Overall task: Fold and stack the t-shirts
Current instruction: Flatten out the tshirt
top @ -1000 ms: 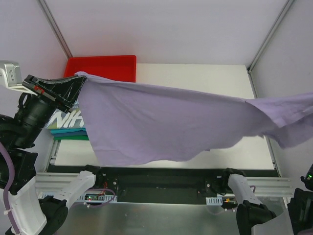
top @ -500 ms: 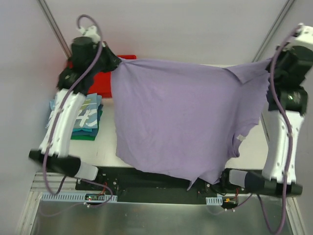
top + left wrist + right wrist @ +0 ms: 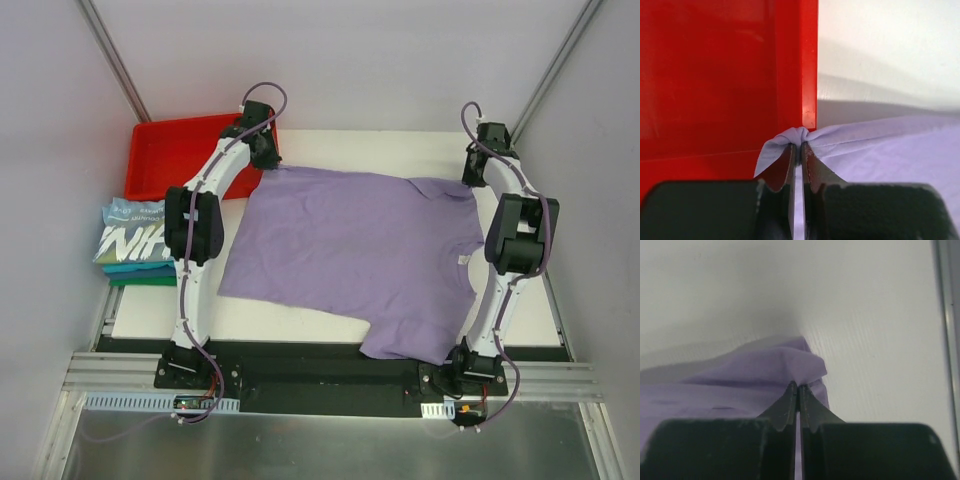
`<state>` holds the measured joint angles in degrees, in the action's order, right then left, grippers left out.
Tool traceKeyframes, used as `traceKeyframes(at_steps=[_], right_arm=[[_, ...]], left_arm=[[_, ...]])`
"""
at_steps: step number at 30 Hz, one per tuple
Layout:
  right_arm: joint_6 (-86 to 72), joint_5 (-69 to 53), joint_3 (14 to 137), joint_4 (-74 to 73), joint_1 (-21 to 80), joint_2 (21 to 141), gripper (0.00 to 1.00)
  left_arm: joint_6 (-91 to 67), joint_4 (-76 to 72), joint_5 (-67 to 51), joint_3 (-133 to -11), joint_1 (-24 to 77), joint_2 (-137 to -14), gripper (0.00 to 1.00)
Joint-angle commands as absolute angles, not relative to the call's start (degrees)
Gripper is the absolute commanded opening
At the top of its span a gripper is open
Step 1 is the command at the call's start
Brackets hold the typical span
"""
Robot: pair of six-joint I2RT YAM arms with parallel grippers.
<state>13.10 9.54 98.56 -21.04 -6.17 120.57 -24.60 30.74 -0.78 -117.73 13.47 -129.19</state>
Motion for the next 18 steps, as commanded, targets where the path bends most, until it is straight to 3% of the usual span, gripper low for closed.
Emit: traceKeyframes(at_steps=[1, 12, 18], right_arm=[[11.43, 8.43, 105.73, -20.83, -5.28, 122.60, 0.01], [12.66, 9.58, 102.04, -18.72, -5.36, 117.87, 0.01], [12.57, 9.05, 97.83, -20.47, -5.36, 108.74, 0.01]], left_arm=[[-24.26, 33.22, 1.85, -119.97, 13.71, -133.24, 0.00], [-24.35, 33.05, -1.58, -119.71, 13.89, -131.49, 0.00], [-22.86, 33.13, 1.21, -115.59, 15.11, -122.37, 0.00]])
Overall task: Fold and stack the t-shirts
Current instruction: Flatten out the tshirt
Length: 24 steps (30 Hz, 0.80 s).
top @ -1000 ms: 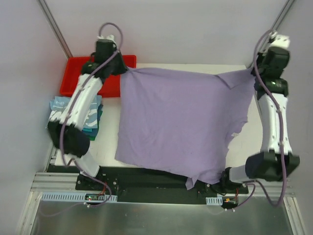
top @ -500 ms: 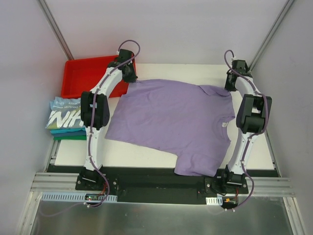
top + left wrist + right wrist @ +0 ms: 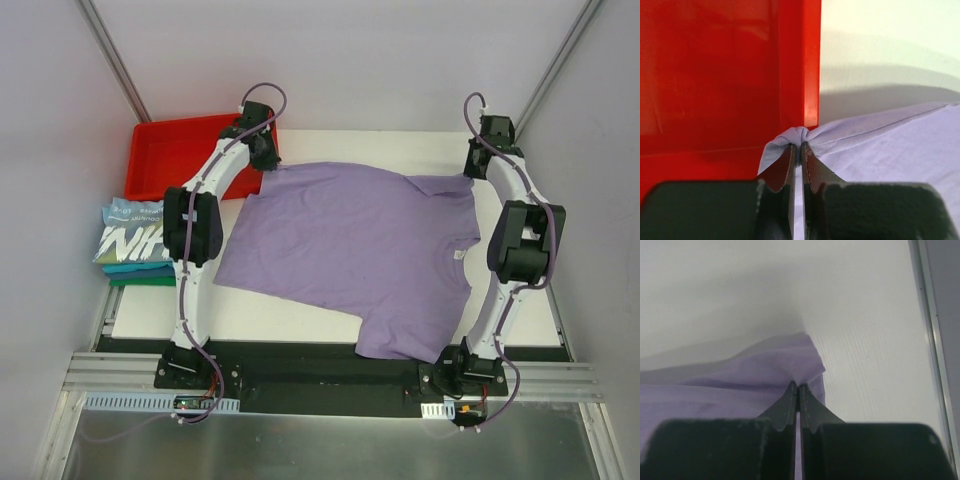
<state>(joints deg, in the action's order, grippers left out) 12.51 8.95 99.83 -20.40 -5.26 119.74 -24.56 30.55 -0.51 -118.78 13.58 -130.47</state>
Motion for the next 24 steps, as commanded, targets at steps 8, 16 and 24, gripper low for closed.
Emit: traceKeyframes(at_steps=[8, 16, 24], right_arm=[[11.60, 11.24, 90.62, -26.09, -5.36, 80.90, 0.01], [13.00, 12.65, 97.11, -33.58, -5.80, 57.94, 0.01], [19.15, 16.52, 117.22, -38.05, -5.80, 53.96, 0.01]], left_arm=[[-21.44, 32.87, 12.90, -105.57, 20.47, -99.09, 0.00], [-22.50, 31.82, 16.00, -97.91, 25.04, -71.31, 0.00], [-20.92, 30.50, 0.10, -100.72, 25.40, -55.30, 0.00]])
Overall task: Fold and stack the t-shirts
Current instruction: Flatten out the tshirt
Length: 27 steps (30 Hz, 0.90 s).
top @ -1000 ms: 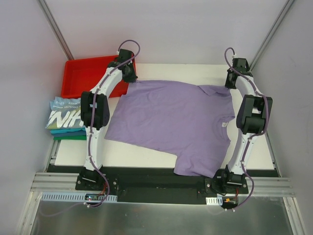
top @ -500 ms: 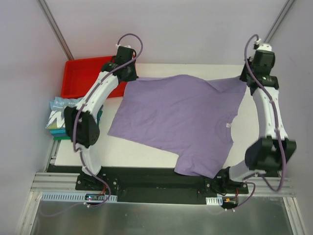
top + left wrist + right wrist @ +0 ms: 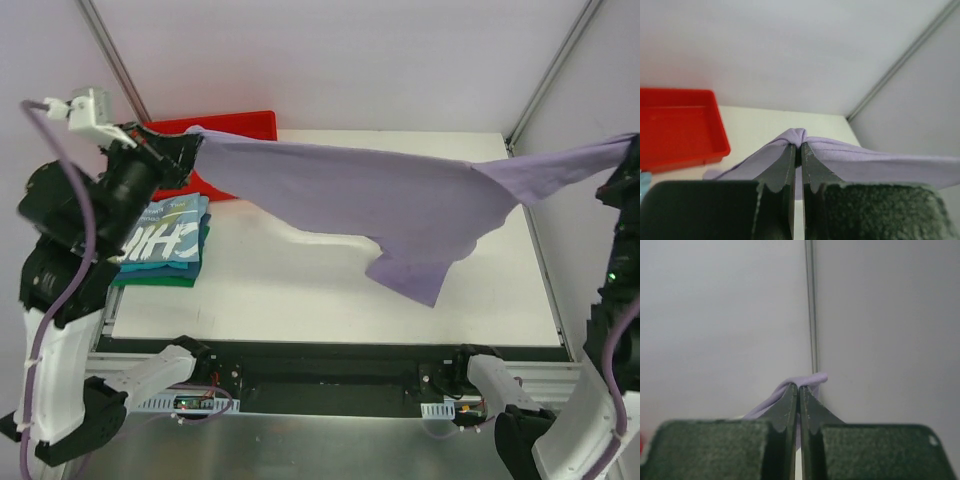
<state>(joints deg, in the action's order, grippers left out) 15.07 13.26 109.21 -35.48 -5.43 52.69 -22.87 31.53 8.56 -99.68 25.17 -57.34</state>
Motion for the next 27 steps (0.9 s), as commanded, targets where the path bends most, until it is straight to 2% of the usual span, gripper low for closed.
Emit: traceKeyframes(at_steps=[1, 7, 13, 15, 21, 25, 27], right_arm=[[19.60, 16.70, 118.99, -37.80, -5.80, 54.23, 0.01], [22.06, 18.20, 130.51, -37.71, -5.54, 57.13, 0.01], [26.45, 21.17, 131.32, -34.55, -4.48, 61.34, 0.01], [27.77, 23.02, 127.03, -32.09, -4.48, 63.45, 0.01], [26.21, 24.00, 103.30, -19.79, -5.71, 71.43, 0.01], [19.79, 19.18, 94.06, -15.74, -8.35, 81.27, 0.01], [18.72, 17.94, 90.81, -12.50, -8.53, 87.07, 0.03]], left_arm=[[-21.09, 30.24, -4.26, -100.81, 25.40, -53.98, 0.00], [-22.94, 29.62, -14.76, -102.39, 25.40, -50.98, 0.00], [-24.43, 29.62, -10.30, -102.48, 25.40, -54.57, 0.00], [-25.05, 29.62, -6.79, -101.17, 25.40, -57.90, 0.00], [-28.74, 29.79, 6.49, -94.66, 25.40, -73.88, 0.00], [-31.02, 29.71, 14.66, -97.54, 25.40, -91.27, 0.00], [-31.12, 29.79, 14.51, -100.70, 25.31, -100.67, 0.00]])
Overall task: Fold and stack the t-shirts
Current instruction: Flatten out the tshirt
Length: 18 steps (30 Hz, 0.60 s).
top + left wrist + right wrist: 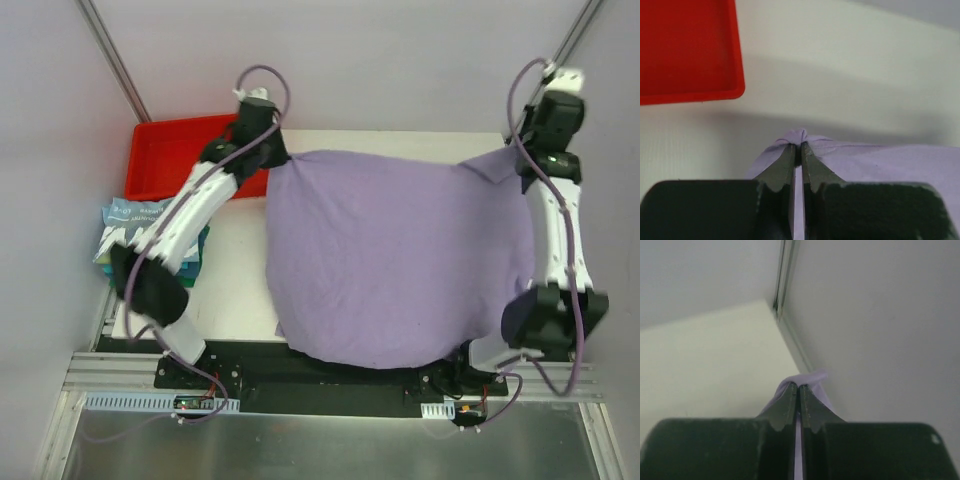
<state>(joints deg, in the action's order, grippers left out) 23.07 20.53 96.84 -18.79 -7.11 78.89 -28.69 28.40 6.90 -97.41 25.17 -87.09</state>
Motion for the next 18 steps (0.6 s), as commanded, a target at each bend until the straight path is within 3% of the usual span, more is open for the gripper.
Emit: traceKeyframes(at_steps=[1, 5, 10, 18], right_arm=[[18.02, 17.15, 90.01, -11.52, -8.53, 90.49, 0.04], [16.88, 16.52, 92.45, -9.93, -8.53, 103.50, 0.03], [16.79, 16.00, 97.82, -12.92, -8.53, 114.77, 0.02], [15.91, 13.97, 99.23, -14.23, -8.53, 117.86, 0.02]], left_arm=[[-31.46, 29.79, 14.07, -102.64, 25.31, -104.81, 0.00], [-32.87, 30.59, 13.62, -109.76, 25.31, -119.15, 0.00], [-32.44, 30.50, 13.10, -114.43, 25.31, -126.64, 0.00], [-30.59, 30.41, 13.71, -118.48, 25.22, -130.78, 0.00]])
